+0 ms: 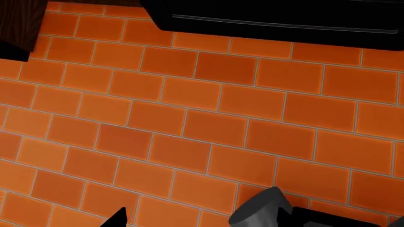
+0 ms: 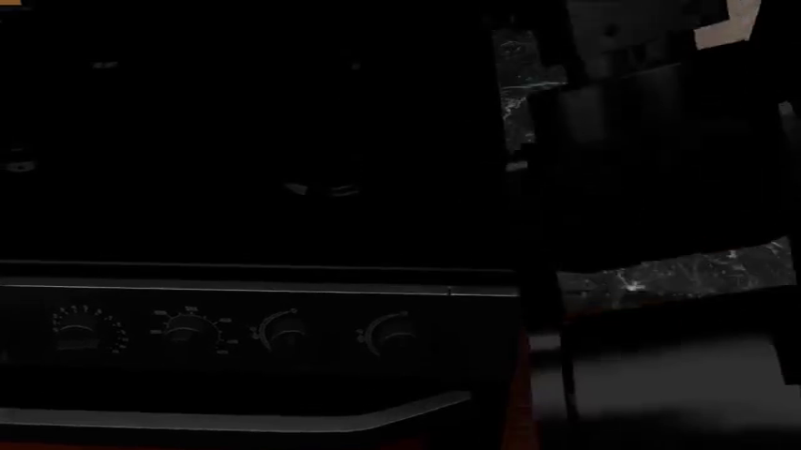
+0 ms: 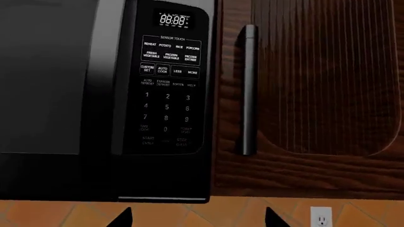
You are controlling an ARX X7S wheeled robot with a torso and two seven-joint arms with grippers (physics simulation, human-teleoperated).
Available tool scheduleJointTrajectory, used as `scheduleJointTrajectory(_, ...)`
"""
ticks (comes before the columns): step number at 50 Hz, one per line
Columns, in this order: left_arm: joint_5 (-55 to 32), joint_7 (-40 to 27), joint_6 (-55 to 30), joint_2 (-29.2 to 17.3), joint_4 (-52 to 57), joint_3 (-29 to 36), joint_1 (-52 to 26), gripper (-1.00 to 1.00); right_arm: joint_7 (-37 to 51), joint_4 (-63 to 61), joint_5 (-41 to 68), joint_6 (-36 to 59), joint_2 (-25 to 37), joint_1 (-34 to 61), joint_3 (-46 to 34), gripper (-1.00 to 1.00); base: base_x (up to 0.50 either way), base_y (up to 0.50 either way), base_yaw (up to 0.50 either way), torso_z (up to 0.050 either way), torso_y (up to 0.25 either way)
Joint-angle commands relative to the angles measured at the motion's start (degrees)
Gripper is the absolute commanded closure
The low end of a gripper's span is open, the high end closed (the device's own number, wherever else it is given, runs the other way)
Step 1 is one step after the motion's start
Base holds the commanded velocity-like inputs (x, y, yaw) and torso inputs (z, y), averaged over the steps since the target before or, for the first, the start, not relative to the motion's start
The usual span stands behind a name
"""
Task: Press the stop button on the microwave
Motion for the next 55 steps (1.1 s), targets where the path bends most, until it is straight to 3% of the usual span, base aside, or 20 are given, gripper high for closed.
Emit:
scheduleJointTrajectory(1,0.0,0.0,0.0,0.0,0.0,0.0,0.0,-1.0,3.1,24.7,22.2,-12.5,-0.4,12.0,-21.7,-1.0,0.0,0.0,0.0,0.046,0.146)
scheduleJointTrajectory(10,0.0,0.0,0.0,0.0,0.0,0.0,0.0,-1.0,5.5,31.9,47.7,-15.5,-0.4,17.5,-45.0,-1.0,0.0,0.0,0.0,0.047,0.148)
scheduleJointTrajectory(19,0.0,0.0,0.0,0.0,0.0,0.0,0.0,-1.0,4.6,32.5,57.9,-18.0,-0.4,20.5,-56.3,-1.0,0.0,0.0,0.0,0.047,0.148)
scheduleJointTrajectory(25,0.0,0.0,0.0,0.0,0.0,0.0,0.0,-1.0,4.8,31.6,63.3,-21.5,-0.4,24.7,-60.2,-1.0,0.5,0.0,0.0,0.047,0.147)
scheduleJointTrajectory(35,0.0,0.0,0.0,0.0,0.0,0.0,0.0,-1.0,7.0,29.4,71.8,-24.0,-0.4,29.7,-65.2,-1.0,0.0,0.0,0.0,0.047,0.147)
scheduleJointTrajectory(44,0.0,0.0,0.0,0.0,0.0,0.0,0.0,-1.0,5.2,28.4,74.7,-26.1,-0.4,27.8,-68.8,-1.0,0.0,0.0,0.0,0.047,0.147)
scheduleJointTrajectory(55,0.0,0.0,0.0,0.0,0.0,0.0,0.0,-1.0,8.3,26.7,73.5,-26.8,-0.4,25.7,-69.8,-1.0,0.41,-0.02,0.0,0.047,0.147)
